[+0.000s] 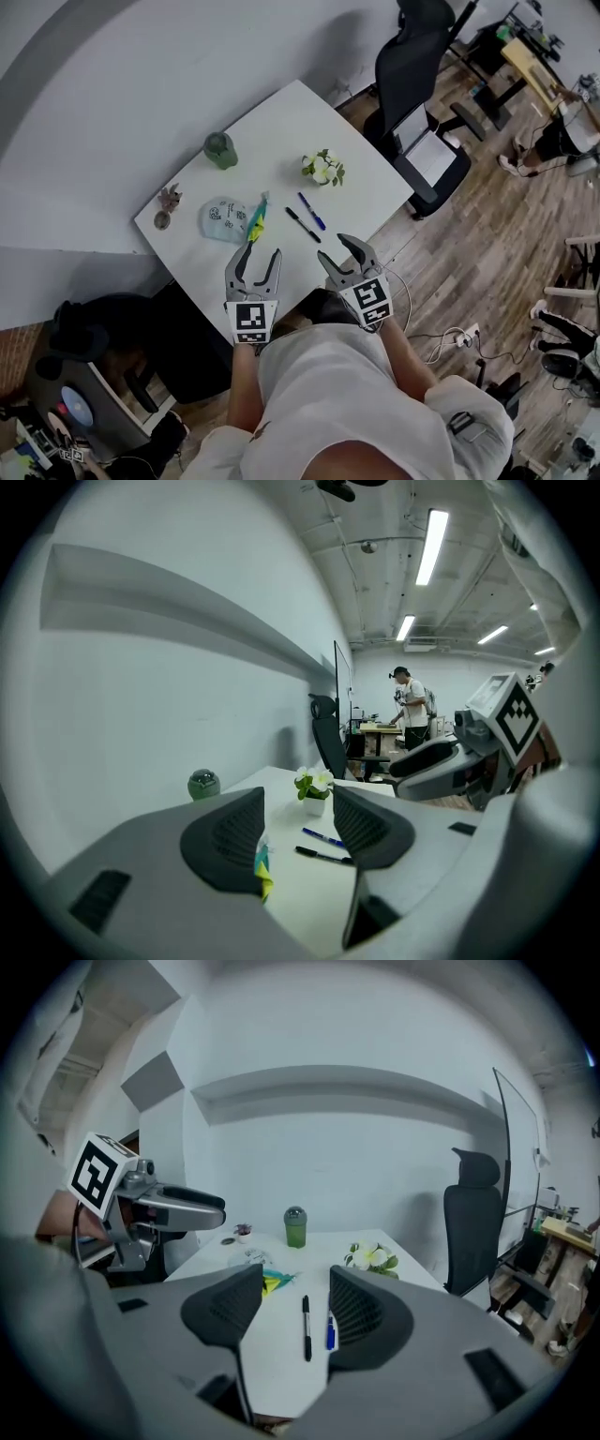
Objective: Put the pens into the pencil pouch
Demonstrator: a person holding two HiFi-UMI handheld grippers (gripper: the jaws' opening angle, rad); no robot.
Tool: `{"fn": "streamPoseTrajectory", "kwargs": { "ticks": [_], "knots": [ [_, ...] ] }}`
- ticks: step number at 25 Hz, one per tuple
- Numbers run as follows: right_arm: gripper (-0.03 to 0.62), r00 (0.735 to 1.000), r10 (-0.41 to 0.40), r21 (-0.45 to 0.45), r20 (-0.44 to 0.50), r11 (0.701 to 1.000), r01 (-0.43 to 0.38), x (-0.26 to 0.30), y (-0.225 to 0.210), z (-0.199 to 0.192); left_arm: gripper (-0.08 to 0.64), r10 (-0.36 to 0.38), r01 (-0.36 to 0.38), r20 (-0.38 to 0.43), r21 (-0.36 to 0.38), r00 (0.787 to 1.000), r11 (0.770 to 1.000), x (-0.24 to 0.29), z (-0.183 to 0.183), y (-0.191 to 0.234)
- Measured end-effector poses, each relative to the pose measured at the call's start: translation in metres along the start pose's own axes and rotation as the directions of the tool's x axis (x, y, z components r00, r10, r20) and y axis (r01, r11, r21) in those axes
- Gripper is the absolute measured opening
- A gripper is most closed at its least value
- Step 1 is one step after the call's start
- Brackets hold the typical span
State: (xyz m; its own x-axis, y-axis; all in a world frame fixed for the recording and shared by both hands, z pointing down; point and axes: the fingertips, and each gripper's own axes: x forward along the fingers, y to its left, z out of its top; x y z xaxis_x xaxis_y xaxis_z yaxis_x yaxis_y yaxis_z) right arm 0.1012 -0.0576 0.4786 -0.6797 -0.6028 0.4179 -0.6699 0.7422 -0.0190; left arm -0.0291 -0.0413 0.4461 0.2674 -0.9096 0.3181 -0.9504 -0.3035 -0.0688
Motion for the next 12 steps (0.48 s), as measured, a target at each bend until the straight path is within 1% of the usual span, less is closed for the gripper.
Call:
{"fn": "streamPoseTrajectory", "kwargs": {
  "ticks": [5,12],
  "knots": [
    [0.215,0.994,0.063,0.006,-0.086,0.998,-0.063,0.022,-0.007,-0.030,0.219,0.012,-0.013,-0.060,-0.020,0.998,1.000,0.022,-0.018,-0.001],
    [0.169,0.973,0.122,0.013,-0.197,0.992,-0.122,0.052,-0.012,-0.071,0.212,0.010,-0.016,-0.152,-0.036,0.988,0.999,0.046,-0.049,-0.006]
  ]
}}
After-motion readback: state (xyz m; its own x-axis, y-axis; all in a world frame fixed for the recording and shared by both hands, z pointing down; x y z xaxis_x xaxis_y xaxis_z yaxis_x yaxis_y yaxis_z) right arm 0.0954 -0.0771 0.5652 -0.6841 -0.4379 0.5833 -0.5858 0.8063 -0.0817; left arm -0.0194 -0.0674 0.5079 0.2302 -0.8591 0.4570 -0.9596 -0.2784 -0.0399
